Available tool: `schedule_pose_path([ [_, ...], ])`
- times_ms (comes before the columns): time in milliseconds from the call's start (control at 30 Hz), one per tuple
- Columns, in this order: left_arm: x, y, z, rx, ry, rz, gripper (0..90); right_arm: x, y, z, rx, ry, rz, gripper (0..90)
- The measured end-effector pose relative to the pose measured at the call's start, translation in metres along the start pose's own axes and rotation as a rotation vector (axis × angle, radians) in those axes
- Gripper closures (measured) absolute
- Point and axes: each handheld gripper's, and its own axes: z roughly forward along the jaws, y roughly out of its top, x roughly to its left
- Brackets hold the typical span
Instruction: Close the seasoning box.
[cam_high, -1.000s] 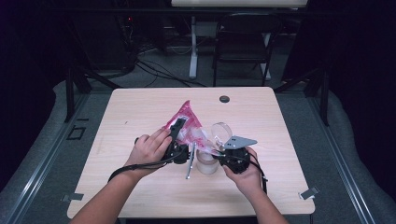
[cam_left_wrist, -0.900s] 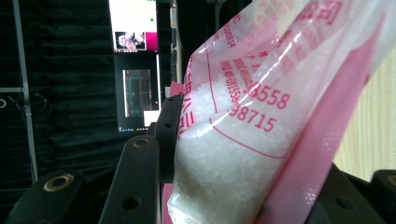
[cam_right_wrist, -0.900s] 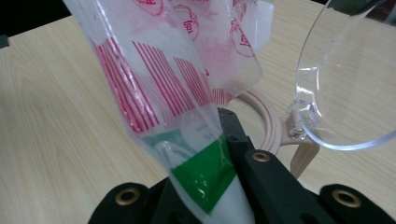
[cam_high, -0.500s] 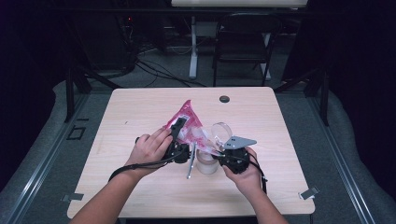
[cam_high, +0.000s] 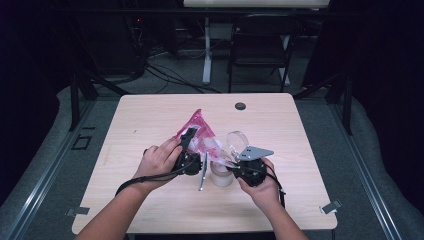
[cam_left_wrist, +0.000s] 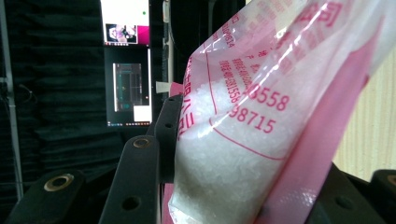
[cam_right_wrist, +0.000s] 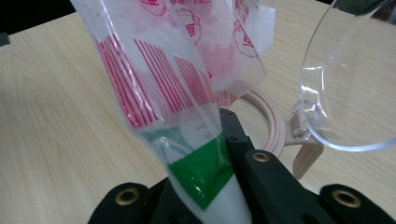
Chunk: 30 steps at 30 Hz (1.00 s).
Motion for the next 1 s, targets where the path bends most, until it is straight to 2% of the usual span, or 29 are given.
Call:
schedule_pose_path([
  [33, -0.001, -0.001, 0.001, -0.014, 0.005, -0.006, 63.4, 0.0, 0.0, 0.0, -0.001, 0.001, 0.0, 90.0],
  [100, -0.002, -0.002, 0.001, -0.009, 0.003, -0.008, 63.4, 0.001, 0.0, 0.0, -0.001, 0.001, -0.001, 90.0],
  [133, -0.002, -0.002, 0.0, 0.013, -0.011, -0.008, 63.4, 0.001, 0.0, 0.0, -0.001, 0.001, -0.001, 90.0],
  [167, -0.004, -0.003, 0.001, -0.003, -0.005, -0.016, 63.4, 0.001, 0.0, 0.0, -0.001, 0.0, -0.001, 90.0],
  [433, -0.008, -0.006, 0.001, 0.013, -0.022, -0.035, 63.5, 0.002, 0.0, 0.001, -0.001, -0.001, -0.003, 90.0],
  [967, -0.021, -0.012, 0.0, 0.028, -0.045, -0.113, 63.4, 0.003, 0.0, 0.003, -0.001, 0.0, -0.006, 90.0],
  [1000, -0.021, -0.012, 0.0, 0.031, -0.041, -0.109, 63.4, 0.003, 0.0, 0.003, -0.001, 0.0, -0.007, 90.0],
])
